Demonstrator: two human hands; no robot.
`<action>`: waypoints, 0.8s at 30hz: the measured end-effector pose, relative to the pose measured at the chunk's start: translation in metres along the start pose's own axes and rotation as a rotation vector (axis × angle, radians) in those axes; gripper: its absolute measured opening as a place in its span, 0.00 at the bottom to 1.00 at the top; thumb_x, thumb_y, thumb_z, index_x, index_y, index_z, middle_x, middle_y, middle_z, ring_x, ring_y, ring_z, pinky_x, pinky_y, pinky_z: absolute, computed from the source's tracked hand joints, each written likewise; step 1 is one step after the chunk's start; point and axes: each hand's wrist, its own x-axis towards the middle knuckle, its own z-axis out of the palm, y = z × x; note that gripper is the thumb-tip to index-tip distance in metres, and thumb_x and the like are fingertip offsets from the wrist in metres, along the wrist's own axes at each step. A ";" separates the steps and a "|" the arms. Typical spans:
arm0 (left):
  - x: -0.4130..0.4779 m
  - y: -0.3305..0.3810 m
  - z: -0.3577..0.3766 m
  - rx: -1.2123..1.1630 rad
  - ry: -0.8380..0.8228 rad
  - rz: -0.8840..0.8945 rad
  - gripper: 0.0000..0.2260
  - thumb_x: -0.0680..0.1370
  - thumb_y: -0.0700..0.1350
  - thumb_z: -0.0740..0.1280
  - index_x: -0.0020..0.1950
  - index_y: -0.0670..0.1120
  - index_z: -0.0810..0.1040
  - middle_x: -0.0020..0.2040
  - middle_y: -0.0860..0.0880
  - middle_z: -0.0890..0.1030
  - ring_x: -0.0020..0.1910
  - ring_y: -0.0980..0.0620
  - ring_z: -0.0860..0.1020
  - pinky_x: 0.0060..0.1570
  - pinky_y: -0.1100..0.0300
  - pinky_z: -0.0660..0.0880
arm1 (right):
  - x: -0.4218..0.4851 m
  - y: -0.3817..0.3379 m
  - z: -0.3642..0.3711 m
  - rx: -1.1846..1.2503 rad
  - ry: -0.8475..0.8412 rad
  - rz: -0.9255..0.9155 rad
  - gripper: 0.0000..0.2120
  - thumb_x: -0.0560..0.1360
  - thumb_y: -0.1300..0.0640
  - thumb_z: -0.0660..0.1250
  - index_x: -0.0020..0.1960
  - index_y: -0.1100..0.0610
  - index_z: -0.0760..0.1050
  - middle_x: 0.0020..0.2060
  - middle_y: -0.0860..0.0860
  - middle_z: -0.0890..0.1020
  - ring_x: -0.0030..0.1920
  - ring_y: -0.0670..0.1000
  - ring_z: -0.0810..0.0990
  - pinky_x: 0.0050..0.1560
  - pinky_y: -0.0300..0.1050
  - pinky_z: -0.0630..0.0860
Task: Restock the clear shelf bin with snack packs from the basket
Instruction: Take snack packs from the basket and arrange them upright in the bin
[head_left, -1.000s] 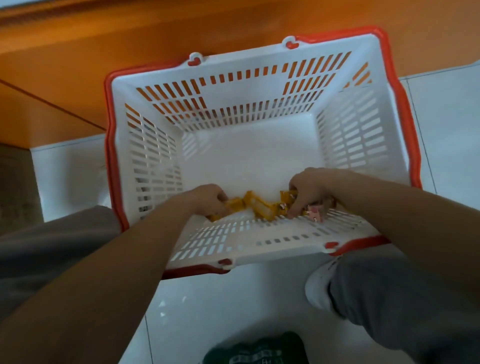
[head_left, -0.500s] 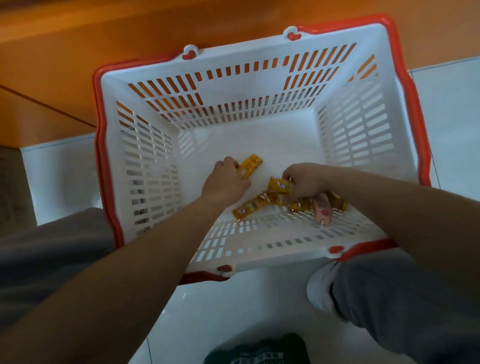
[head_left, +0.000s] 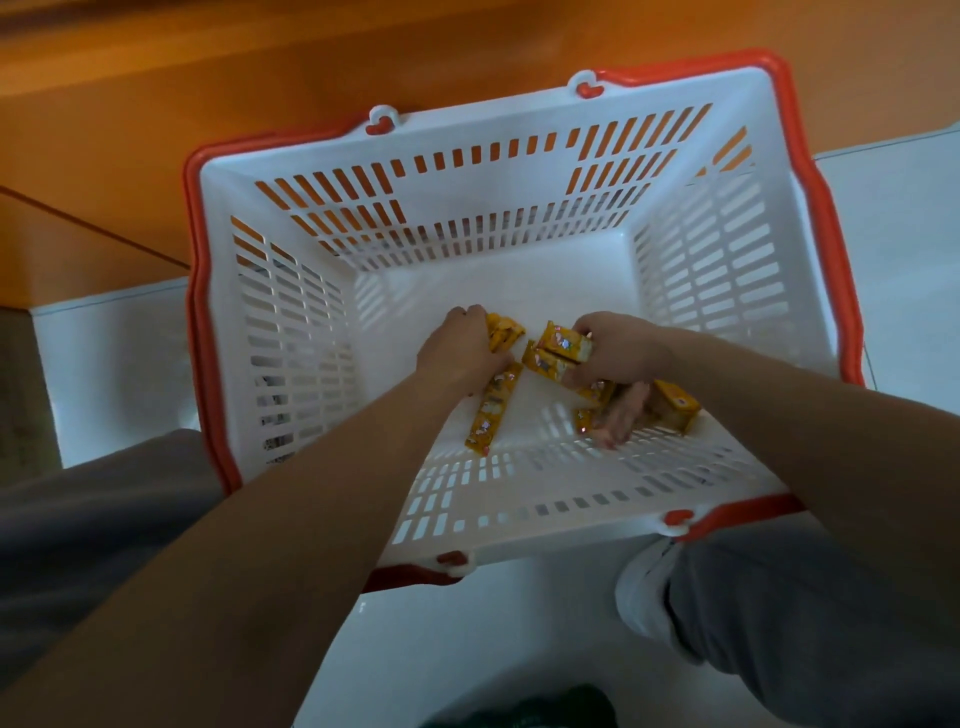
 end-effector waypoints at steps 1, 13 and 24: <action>0.001 0.001 -0.003 -0.019 0.003 -0.021 0.16 0.78 0.54 0.72 0.54 0.45 0.72 0.55 0.43 0.76 0.47 0.44 0.79 0.39 0.52 0.76 | -0.002 -0.002 -0.001 0.015 0.043 0.006 0.22 0.70 0.48 0.76 0.58 0.51 0.71 0.49 0.49 0.75 0.47 0.51 0.75 0.44 0.43 0.68; -0.092 0.059 -0.127 -1.158 0.100 -0.084 0.09 0.75 0.46 0.76 0.53 0.48 0.84 0.49 0.44 0.88 0.46 0.43 0.87 0.46 0.48 0.83 | -0.101 -0.090 -0.049 1.306 0.220 -0.214 0.12 0.75 0.61 0.70 0.58 0.56 0.79 0.47 0.54 0.87 0.47 0.54 0.86 0.46 0.49 0.83; -0.238 0.125 -0.295 -1.104 0.335 0.240 0.11 0.68 0.42 0.82 0.48 0.44 0.87 0.44 0.37 0.87 0.42 0.34 0.86 0.42 0.38 0.82 | -0.272 -0.162 -0.160 1.253 0.224 -0.692 0.18 0.67 0.58 0.74 0.57 0.61 0.81 0.49 0.59 0.86 0.44 0.53 0.86 0.41 0.46 0.82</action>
